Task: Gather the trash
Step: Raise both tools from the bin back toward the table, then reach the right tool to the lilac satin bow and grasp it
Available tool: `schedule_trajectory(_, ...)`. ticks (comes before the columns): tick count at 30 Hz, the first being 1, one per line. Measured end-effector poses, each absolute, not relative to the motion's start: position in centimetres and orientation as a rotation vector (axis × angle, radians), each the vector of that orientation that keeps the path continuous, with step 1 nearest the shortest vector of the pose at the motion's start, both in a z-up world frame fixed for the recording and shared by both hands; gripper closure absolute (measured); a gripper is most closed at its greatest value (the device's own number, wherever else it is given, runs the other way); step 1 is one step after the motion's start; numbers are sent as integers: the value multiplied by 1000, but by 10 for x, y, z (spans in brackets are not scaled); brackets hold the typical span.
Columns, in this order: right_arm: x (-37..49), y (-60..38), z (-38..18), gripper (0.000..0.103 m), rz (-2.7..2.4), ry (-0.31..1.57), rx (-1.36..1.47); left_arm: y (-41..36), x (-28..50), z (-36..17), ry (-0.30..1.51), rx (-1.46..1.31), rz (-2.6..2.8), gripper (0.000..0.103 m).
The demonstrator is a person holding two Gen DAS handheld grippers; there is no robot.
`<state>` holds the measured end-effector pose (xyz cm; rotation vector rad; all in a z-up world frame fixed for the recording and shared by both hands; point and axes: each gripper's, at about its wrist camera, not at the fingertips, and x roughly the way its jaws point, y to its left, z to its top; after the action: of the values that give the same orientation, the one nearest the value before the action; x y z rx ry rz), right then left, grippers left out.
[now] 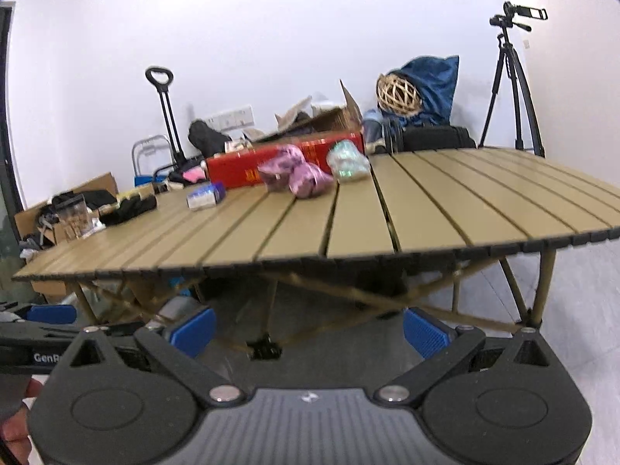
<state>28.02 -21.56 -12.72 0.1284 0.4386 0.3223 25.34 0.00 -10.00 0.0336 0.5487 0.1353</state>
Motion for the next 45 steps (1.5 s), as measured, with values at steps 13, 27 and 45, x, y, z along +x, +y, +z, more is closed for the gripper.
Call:
schedule_trajectory(13,309,-210,-93,0,325,310,152,28,284,-55,422,-59,192,0)
schedule_trajectory(27,379,-185,-67,0,306,250,144,40,339,-32,368,-83,228,0)
schedule_trajectory(45,516,-120,-73,2,273,479,4,96,416,-37,420,-73,266,0)
